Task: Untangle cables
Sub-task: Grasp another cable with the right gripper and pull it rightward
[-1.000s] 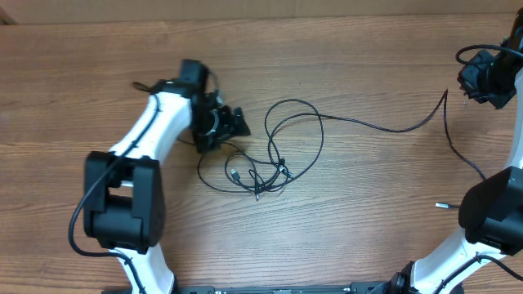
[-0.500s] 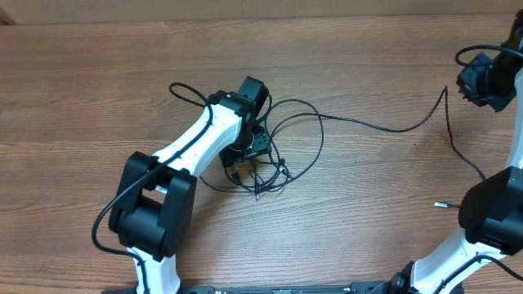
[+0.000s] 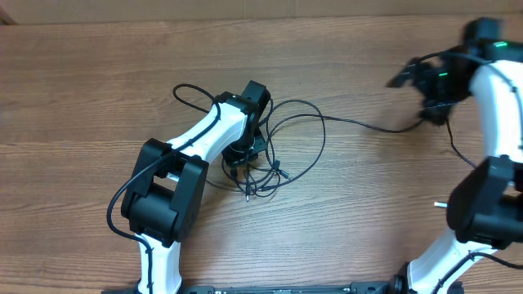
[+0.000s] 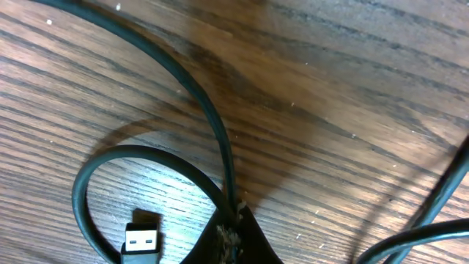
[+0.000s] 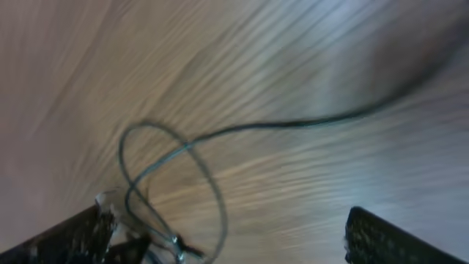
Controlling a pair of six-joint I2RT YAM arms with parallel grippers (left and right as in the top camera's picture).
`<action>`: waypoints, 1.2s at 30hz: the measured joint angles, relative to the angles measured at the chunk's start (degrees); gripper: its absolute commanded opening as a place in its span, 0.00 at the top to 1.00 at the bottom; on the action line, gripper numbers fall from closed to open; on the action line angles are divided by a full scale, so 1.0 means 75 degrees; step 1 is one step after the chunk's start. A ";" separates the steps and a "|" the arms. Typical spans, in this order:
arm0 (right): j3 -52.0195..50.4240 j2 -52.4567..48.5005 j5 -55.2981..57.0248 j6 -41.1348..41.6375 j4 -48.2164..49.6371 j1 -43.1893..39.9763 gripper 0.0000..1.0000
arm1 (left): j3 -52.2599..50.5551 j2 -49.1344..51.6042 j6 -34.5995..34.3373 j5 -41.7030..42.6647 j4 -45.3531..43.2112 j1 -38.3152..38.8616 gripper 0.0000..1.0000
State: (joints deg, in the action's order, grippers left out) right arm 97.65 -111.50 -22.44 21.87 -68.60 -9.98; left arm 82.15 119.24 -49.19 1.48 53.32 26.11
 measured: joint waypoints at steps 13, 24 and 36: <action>-0.2480 -0.0047 -0.0764 0.3025 0.4351 0.3075 0.24 | 0.0006 0.0006 0.0003 0.0070 -0.0023 -0.0047 0.96; -0.2675 -0.1195 0.0210 0.4989 0.6385 0.4121 0.96 | 0.0006 0.0006 0.0003 0.0085 -0.0023 -0.0050 0.96; -0.1478 -0.0210 0.0256 0.3293 0.4170 0.3188 0.96 | 0.0006 0.0009 0.0038 -0.0548 0.0289 -0.0044 0.96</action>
State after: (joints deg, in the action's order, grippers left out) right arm 86.56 -113.08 -20.51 46.57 -37.32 13.93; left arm 82.19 119.31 -48.90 -2.63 55.48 25.78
